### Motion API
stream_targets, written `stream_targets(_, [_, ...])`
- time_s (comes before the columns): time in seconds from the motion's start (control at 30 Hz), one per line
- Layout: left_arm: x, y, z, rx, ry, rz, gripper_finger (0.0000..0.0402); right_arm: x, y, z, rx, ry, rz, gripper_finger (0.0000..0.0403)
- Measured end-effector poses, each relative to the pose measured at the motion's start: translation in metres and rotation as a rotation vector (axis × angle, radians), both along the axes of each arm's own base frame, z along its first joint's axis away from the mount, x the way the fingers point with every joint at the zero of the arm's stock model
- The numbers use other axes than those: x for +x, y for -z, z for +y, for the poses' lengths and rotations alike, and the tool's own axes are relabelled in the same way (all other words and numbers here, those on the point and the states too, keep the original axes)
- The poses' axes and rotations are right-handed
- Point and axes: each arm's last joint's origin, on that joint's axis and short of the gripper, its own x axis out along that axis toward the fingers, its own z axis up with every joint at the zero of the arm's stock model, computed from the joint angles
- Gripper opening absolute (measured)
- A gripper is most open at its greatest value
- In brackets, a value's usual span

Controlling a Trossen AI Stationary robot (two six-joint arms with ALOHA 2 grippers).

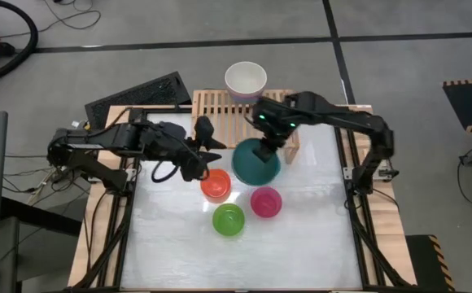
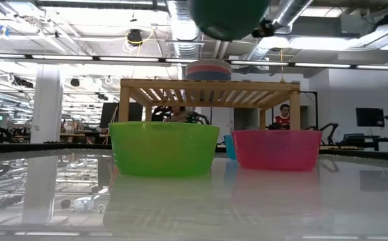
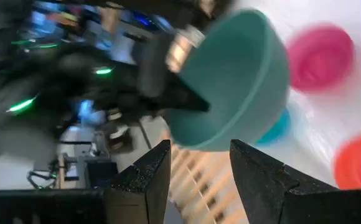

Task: Place and stack bowls onto a shelf
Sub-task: Stack the right green bowl on top of the white bowl on the shelf

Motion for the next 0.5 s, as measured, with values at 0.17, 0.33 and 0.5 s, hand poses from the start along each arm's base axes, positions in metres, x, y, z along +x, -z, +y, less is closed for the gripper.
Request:
stream_targets(0.17, [0.006,0.017,0.001,0.064,-0.013,0.146,0.0151,0.024,0.004,-0.011,-0.012,-0.048,0.053,0.0025])
stream_targets(0.33, [0.016,0.029,0.001,0.094,-0.039,0.204,0.0151,0.041,0.013,-0.014,-0.021,-0.091,0.080,0.0025])
stream_targets(0.5, [0.019,0.037,-0.003,0.100,0.018,0.273,0.0151,0.046,0.017,-0.013,-0.027,-0.130,0.100,0.0025])
